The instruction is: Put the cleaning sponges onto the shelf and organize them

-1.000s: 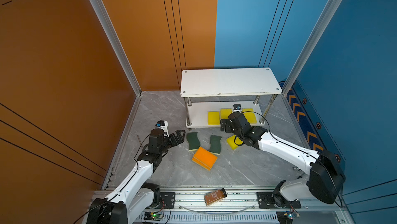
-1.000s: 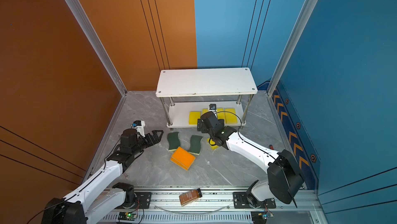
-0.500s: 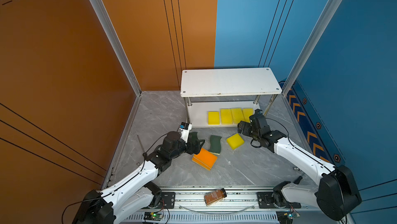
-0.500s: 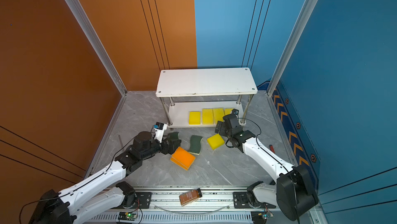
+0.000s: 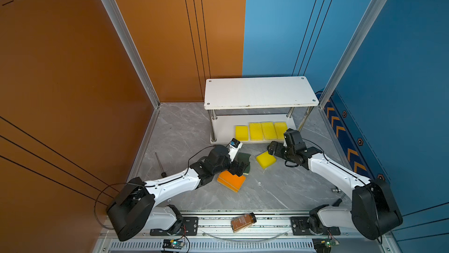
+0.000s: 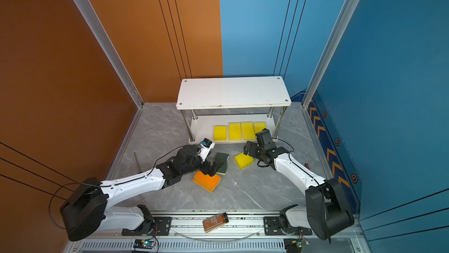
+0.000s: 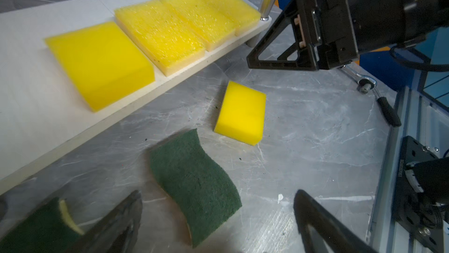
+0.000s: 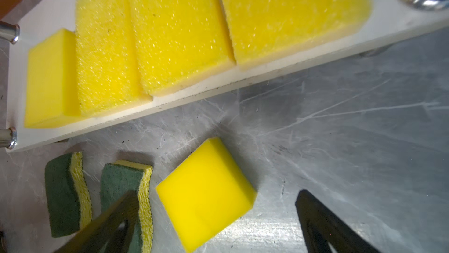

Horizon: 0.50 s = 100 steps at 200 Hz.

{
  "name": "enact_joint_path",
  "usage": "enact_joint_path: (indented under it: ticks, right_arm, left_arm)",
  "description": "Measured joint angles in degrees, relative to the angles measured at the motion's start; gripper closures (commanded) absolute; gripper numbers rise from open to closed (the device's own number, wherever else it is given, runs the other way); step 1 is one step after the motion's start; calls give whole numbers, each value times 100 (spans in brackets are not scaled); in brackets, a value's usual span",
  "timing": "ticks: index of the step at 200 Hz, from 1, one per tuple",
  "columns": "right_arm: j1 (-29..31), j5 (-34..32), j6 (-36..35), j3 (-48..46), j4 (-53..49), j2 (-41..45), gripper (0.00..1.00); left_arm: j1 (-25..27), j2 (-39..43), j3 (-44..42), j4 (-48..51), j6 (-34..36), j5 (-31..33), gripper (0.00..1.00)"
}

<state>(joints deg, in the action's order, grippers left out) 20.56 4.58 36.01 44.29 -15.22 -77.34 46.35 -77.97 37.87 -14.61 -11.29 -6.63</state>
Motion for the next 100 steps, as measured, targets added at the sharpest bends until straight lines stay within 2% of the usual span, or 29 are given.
enact_joint_path:
  ticks: [43,100]
  right_arm:
    - [-109,291,7,-170,184,-66,1]
    - [-852,446,181,-669,284,474,1]
  left_arm:
    - [413,-748,551,-111,162,0,2]
    - [603,-1766,1427,-52,306,-35,2]
